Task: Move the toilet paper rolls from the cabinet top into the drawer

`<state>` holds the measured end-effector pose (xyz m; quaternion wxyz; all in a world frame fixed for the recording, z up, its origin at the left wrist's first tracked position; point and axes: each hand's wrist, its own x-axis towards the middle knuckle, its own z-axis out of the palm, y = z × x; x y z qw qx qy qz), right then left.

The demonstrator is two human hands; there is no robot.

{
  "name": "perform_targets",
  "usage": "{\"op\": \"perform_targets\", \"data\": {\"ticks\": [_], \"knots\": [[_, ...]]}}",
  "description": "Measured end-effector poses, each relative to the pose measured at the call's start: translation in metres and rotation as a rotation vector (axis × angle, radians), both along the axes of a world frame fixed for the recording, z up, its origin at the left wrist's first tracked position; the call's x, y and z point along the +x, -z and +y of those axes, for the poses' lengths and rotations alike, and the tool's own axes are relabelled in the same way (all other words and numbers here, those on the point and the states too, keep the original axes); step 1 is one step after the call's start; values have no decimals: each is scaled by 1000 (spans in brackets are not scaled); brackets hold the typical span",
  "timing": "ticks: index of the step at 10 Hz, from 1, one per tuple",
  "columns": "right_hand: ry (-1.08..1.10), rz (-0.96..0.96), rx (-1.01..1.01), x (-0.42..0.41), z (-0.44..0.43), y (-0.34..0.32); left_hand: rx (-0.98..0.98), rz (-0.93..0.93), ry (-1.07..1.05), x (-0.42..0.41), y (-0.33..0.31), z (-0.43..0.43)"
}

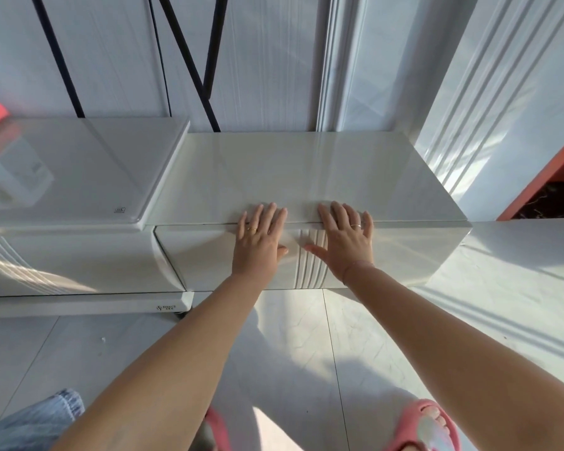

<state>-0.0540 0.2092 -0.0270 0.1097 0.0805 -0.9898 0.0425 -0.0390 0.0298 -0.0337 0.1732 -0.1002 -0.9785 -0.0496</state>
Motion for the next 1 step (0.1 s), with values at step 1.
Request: {"op": "perform_targets", "data": {"ticks": [1], "knots": [[-21, -8, 25, 14, 3, 6, 27, 33, 3, 13, 10, 0]]}}
